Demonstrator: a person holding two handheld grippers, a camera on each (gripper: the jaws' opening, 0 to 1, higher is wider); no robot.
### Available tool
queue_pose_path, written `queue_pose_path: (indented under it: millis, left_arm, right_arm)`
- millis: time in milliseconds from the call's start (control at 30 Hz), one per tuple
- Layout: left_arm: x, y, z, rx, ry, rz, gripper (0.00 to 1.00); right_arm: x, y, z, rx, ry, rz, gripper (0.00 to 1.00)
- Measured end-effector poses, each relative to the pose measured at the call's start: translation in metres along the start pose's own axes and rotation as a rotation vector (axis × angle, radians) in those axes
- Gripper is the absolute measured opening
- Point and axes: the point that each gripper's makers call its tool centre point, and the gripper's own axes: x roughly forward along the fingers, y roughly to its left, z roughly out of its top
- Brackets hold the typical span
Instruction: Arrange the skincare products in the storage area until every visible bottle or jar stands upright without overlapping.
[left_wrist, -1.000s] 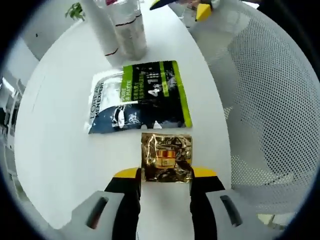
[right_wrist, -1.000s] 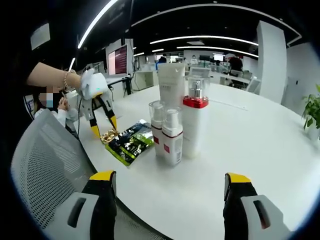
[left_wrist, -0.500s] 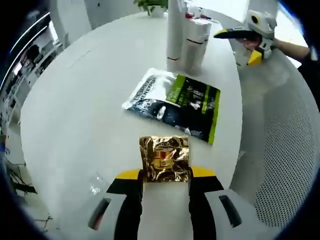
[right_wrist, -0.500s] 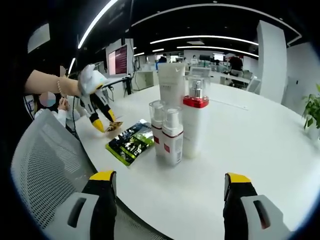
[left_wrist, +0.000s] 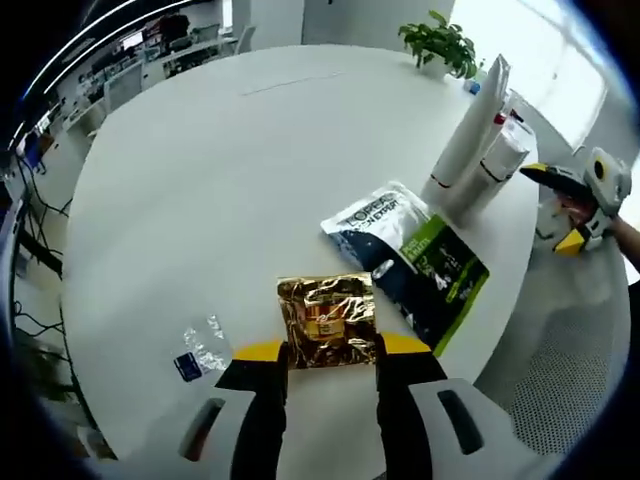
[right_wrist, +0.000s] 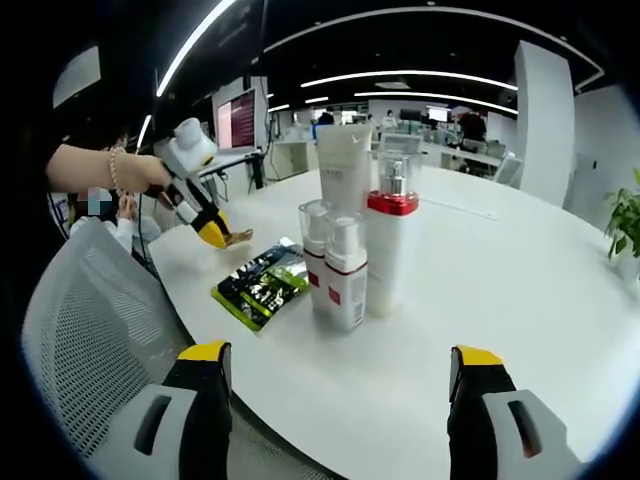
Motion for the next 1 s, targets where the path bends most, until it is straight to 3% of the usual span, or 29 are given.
queue_pose_path:
  millis: [333, 400, 533, 667, 1000]
  left_arm:
    - [0.007, 0.001, -0.006, -0.115, 0.017, 0.047, 0.34]
    - [0.006, 0.003, -0.007, -0.187, 0.015, 0.077, 0.34]
    - [0.014, 0.014, -0.002, -0.302, -0.011, 0.106, 0.34]
    - [0.023, 0.022, 0.007, -0.343, -0.029, 0.110, 0.34]
    - [0.026, 0.015, 0.015, -0.495, -0.082, 0.164, 0.36]
  right_arm:
    - [0.000, -0.001, -0.001, 0.004, 0.000, 0.003, 0.96]
    - [0.000, -0.001, 0.000, 0.005, -0.002, 0.003, 0.96]
    - [0.000, -0.001, 0.000, 0.006, -0.004, 0.001, 0.96]
    - [0.000, -0.001, -0.001, 0.004, 0.000, 0.003, 0.96]
    - [0.000, -0.001, -0.002, 0.006, 0.004, 0.003, 0.96]
